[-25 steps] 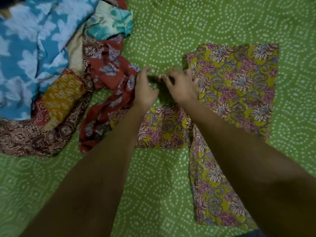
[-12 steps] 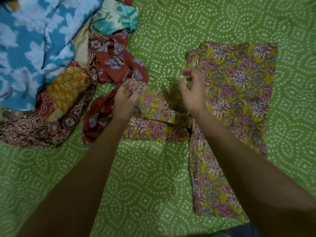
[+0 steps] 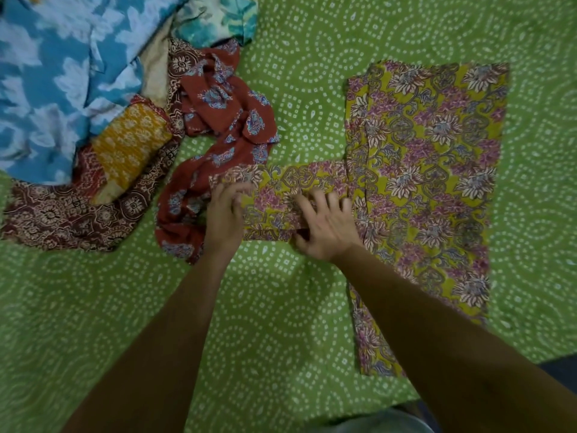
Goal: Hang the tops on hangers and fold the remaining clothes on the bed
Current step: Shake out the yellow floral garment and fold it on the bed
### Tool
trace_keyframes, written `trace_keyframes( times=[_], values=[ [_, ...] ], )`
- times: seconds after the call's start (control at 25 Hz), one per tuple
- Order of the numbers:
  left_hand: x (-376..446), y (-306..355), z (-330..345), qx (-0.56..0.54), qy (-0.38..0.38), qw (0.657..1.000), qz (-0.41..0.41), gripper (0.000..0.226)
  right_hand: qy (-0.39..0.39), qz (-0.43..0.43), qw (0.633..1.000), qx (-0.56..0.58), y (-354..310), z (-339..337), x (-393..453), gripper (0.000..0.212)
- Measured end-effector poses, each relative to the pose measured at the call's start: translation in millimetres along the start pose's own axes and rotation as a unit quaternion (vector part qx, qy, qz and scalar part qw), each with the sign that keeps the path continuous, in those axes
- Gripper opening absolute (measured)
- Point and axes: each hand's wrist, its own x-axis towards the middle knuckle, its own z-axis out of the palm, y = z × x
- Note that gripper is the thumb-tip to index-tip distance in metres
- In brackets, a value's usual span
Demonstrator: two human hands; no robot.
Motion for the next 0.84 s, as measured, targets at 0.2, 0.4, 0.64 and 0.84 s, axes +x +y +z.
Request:
trace_keyframes(
  times=[0.2,0.4,0.64,0.84],
  values=[
    [-7,4,-5,-0.023,0.005,0.999,-0.042,0.029,0.046,-0.065,0.993,-0.084,-4,2,8,0.054],
    [-9,-3,-7,0.021,-0.012,0.998,-0.053,0.031,-0.019,0.086,0.996,0.003,-2,6,-14,0.052],
    [-11,-15,-3,0.072,-0.015,0.994,-0.083,0.043,-0.081,0.036,0.992,0.091,-11,15,-44,0.043],
    [-10,-11,7,0.083,0.081,0.956,-0.271,0.069,0.063,0.138,0.973,0.173,6,5,-48,0.026]
  ],
)
